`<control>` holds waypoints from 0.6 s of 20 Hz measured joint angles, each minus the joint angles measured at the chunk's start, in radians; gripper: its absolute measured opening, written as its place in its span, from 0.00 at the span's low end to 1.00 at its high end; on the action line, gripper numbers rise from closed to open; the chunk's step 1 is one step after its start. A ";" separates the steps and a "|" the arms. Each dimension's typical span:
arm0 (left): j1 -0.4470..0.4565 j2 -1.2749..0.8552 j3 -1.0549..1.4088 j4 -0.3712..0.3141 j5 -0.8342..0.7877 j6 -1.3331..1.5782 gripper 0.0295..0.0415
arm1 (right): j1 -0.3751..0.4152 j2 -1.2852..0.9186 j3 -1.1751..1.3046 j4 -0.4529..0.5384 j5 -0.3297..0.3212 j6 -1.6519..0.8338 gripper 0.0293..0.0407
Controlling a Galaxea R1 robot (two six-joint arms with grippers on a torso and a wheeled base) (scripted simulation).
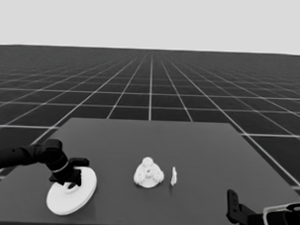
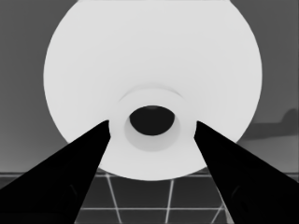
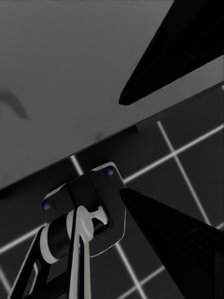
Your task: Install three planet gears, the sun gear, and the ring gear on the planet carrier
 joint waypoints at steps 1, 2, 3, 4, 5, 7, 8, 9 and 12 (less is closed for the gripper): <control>0.000 0.000 0.000 0.000 0.000 0.000 0.44 | 0.000 0.000 0.000 0.000 0.000 0.000 0.81; 0.000 0.000 0.000 0.000 0.000 0.000 0.44 | 0.000 0.000 0.000 0.000 0.000 0.000 0.81; 0.000 0.000 0.000 0.000 0.000 0.000 0.44 | 0.000 0.000 0.000 0.000 0.000 0.000 0.81; -0.151 -0.065 0.128 -0.149 0.118 -0.025 0.44 | 0.000 0.000 0.000 0.000 0.000 0.000 0.81; -0.303 -0.086 0.162 -0.266 0.185 -0.031 0.44 | 0.000 0.000 0.000 0.000 0.000 0.000 0.81; -0.449 -0.077 0.142 -0.383 0.247 -0.026 0.44 | 0.000 0.000 0.000 0.000 0.000 0.000 0.81; -0.479 -0.072 0.131 -0.407 0.260 -0.024 0.44 | 0.000 0.000 0.000 0.000 0.000 0.000 0.81; -0.495 -0.068 0.124 -0.420 0.268 -0.022 0.44 | 0.000 0.000 0.000 0.000 0.000 0.000 0.81; -0.513 -0.063 0.114 -0.435 0.278 -0.020 0.44 | 0.000 0.000 0.000 0.000 0.000 0.000 0.81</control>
